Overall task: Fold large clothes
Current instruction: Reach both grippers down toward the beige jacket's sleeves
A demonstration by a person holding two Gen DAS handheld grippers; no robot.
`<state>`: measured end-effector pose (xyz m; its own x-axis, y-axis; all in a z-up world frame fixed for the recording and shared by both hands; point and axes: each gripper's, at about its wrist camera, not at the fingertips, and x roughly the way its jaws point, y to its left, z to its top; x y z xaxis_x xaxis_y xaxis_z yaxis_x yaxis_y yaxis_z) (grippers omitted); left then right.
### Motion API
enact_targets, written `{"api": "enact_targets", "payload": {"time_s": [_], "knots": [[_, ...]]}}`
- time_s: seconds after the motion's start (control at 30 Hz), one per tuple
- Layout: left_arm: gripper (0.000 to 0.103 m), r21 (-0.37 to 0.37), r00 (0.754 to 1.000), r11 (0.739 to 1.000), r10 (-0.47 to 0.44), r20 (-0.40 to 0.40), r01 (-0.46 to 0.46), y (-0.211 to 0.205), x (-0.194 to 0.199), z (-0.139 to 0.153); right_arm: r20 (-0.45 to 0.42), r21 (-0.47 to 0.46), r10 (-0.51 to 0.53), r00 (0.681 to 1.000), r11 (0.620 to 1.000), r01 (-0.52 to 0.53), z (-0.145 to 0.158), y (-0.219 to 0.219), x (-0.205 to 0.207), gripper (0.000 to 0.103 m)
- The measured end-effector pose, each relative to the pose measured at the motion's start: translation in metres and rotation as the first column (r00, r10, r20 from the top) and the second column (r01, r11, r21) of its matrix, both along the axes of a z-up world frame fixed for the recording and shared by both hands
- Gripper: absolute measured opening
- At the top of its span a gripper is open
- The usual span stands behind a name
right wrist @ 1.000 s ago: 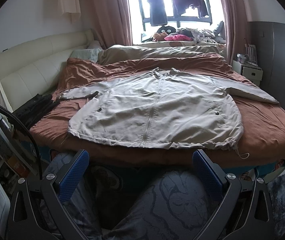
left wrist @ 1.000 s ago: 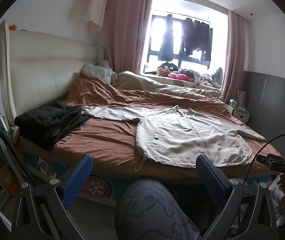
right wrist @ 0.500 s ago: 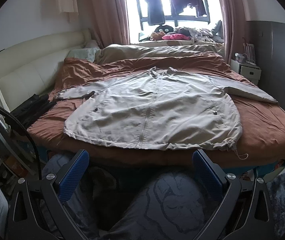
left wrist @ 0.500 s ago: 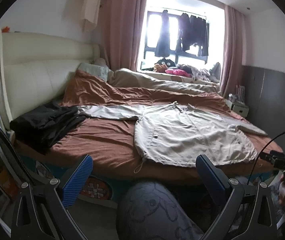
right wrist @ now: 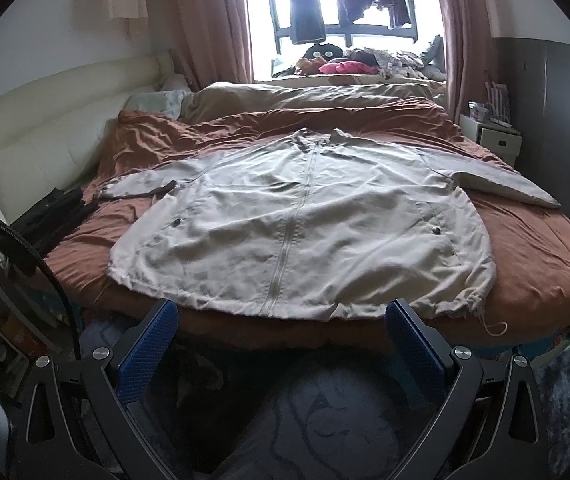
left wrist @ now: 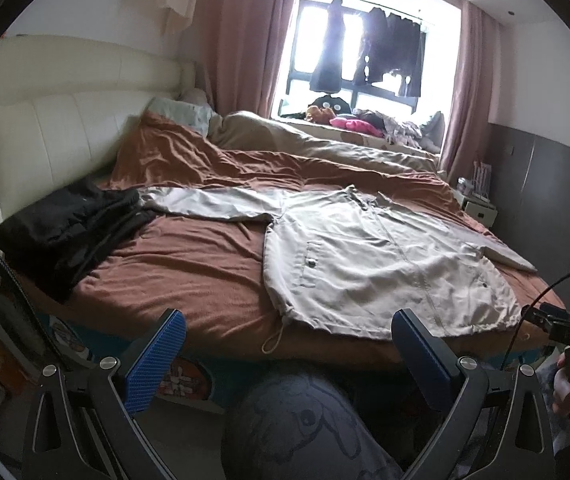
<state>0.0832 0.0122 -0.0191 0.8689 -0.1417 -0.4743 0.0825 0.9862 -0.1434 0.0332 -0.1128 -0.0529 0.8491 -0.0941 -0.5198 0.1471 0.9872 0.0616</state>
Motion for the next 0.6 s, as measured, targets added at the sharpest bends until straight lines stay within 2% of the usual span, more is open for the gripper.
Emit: {"api": "enact_targets", "payload": {"time_s": [0.4,0.6], "knots": [[0.103,-0.042,0.996,0.999,-0.001,-0.091,-0.003,0.014,0.096,-0.021,-0.023,0.011,-0.019,1.0,1.0,0.019,-0.002,-0.016,0.076,0.103],[0.1,-0.068,0.99,0.998,-0.003,-0.142,-0.007,0.027,0.142,-0.036,-0.04,0.015,-0.014,0.999,1.0,0.014,-0.006,-0.019,0.12,0.103]]}}
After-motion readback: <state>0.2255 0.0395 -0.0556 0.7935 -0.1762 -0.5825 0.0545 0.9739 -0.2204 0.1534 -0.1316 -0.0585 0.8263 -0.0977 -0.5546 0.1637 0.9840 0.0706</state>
